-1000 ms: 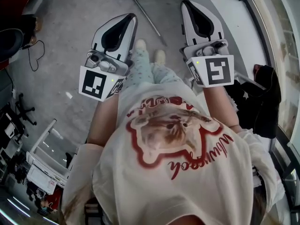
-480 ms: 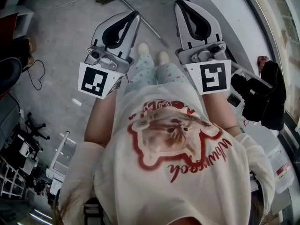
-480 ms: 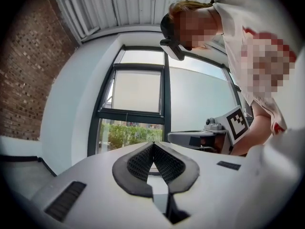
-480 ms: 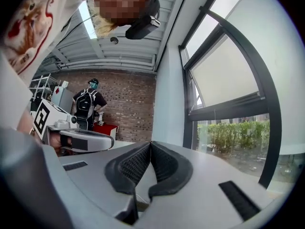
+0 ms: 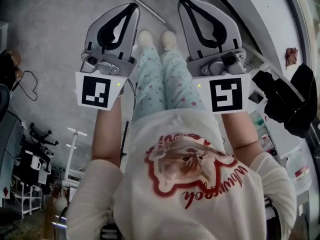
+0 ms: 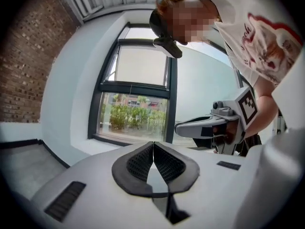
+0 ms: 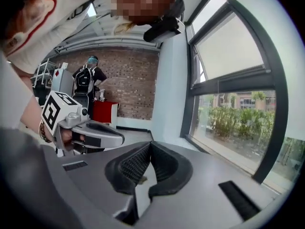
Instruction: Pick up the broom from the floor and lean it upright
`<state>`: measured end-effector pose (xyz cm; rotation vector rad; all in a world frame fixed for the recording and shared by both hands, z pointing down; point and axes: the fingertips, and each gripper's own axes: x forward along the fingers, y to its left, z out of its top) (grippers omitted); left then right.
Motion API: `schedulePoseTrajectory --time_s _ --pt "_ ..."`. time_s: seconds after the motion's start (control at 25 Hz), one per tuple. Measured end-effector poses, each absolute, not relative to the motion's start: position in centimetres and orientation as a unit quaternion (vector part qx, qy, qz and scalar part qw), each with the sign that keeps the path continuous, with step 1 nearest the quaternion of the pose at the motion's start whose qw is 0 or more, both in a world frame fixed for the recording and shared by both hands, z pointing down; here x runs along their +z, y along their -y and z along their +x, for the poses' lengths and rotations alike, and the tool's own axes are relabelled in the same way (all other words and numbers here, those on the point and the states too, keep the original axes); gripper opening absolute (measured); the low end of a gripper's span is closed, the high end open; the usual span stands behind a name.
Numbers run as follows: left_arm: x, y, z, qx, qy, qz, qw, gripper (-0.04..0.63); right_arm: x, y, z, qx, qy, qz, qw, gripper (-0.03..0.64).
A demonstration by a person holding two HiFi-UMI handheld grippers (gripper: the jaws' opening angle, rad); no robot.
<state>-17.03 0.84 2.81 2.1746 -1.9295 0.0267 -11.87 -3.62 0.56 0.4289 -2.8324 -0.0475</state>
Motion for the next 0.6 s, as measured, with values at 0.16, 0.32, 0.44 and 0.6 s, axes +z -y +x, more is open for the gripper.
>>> schedulePoseTrajectory --time_s 0.16,0.32,0.44,0.6 --pt "10.5 0.1 -16.9 0.051 0.659 0.730 0.177 0.018 8.3 4.5 -11.4 0.025 0.971 0.156 0.181 0.025" --pt "17.9 -0.6 -16.5 0.084 0.643 0.726 0.230 0.018 15.8 4.2 -11.6 0.045 0.963 0.149 0.219 0.025" --pt "22.3 -0.9 -15.7 0.096 0.631 0.728 0.249 0.018 20.3 3.8 -11.4 0.064 0.957 0.154 0.238 0.025" --pt "27.6 -1.4 -14.8 0.134 0.614 0.735 0.256 0.019 25.9 3.6 -11.0 0.058 0.953 0.142 0.262 0.025"
